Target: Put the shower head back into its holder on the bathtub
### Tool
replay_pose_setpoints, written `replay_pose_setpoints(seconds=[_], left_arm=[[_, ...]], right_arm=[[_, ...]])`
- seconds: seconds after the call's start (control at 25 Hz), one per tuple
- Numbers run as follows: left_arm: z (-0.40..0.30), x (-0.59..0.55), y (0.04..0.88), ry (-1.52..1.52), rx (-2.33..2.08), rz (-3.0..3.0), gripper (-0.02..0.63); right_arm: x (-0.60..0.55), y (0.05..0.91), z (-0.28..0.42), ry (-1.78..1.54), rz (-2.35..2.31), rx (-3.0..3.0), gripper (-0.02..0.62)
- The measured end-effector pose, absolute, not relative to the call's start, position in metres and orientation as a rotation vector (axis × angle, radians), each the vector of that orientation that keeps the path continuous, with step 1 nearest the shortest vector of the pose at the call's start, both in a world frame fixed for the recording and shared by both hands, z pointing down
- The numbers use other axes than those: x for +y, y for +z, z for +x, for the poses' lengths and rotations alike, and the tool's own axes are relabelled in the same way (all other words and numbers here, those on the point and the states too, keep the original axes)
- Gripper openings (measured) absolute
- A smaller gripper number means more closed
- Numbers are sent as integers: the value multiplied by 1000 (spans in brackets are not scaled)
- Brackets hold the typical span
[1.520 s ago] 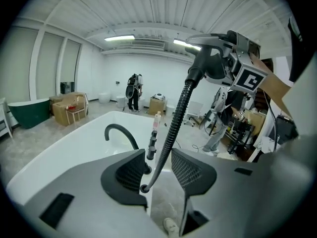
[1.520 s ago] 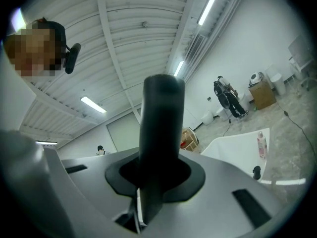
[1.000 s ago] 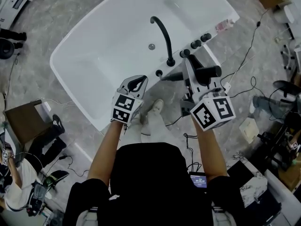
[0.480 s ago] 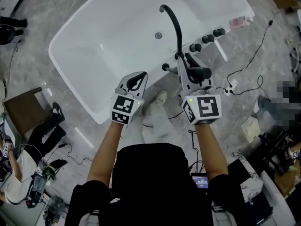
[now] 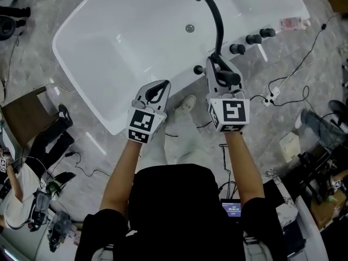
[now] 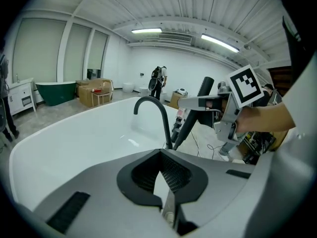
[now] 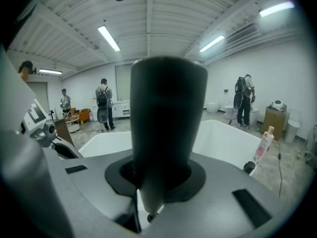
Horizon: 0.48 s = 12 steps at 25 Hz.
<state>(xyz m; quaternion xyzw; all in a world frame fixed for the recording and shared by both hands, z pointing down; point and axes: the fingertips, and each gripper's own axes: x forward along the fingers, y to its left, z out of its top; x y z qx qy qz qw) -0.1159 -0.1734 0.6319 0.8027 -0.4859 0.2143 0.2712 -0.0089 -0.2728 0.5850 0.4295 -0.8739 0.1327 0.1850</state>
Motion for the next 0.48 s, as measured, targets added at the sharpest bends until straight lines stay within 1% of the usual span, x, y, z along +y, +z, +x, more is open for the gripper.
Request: replay_pose_setpoints(seconds=[0.48], left_arm=[[-109,-161,658,536,-1258,2116,14]], right_arm=[[-262,660,-27,346,1109,-2388,75]])
